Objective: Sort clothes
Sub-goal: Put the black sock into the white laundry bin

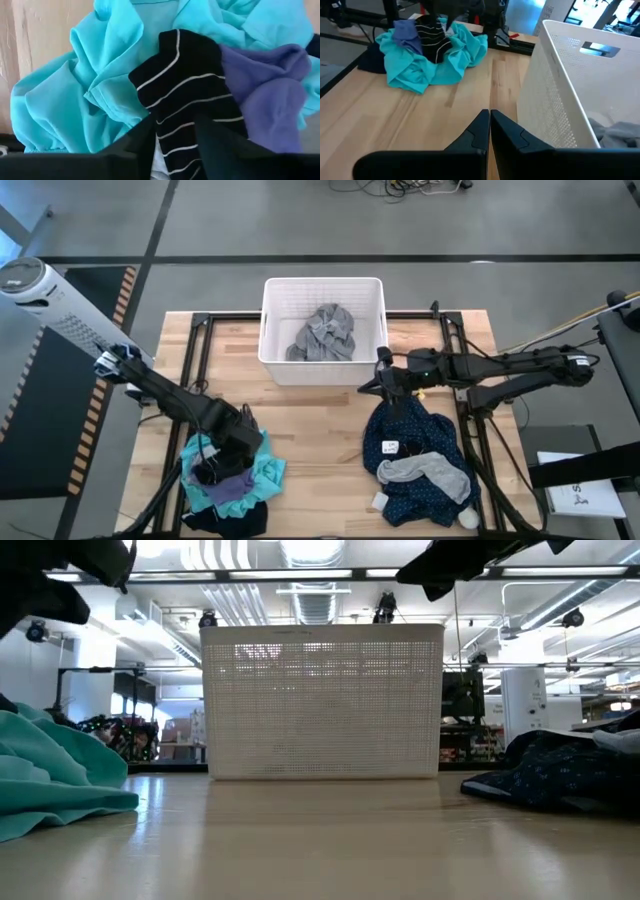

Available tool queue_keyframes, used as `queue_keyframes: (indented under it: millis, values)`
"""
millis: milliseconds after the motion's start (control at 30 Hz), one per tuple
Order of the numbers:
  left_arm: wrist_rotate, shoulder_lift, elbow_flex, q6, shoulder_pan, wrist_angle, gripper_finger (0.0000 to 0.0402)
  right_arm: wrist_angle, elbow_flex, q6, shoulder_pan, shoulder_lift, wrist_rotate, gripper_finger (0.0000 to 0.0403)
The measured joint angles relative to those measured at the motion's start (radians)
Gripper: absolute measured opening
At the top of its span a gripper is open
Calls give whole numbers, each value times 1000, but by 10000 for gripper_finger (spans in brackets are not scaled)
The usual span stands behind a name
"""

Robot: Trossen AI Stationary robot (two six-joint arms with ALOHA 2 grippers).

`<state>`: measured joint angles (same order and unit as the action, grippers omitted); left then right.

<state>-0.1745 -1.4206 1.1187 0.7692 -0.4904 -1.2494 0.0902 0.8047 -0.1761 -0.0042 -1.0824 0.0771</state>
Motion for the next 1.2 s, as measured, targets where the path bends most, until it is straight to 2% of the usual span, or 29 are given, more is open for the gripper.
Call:
queue_keyframes:
  millis: [133,267,400,533,667,800,1067,1200]
  values:
    - [1,-27,-1,-1,0,6,188,2,0,0,16,6,0,0]
    - [8,-53,-2,-3,0,8,225,2,0,-2,31,8,0,0]
    - [9,-75,-10,-8,0,31,239,2,0,-6,43,8,0,0]
    - [8,-84,-50,-8,0,104,231,2,0,-7,55,8,0,0]
    - [7,-97,-70,-8,0,129,211,4,0,-8,64,8,0,0]
    - [1,-103,-75,-21,0,147,170,4,0,-11,65,8,0,0]
    - [-11,-94,-68,3,0,225,13,2,0,-11,65,8,0,0]
    - [-11,-86,-37,24,0,268,7,2,0,-11,65,8,0,0]
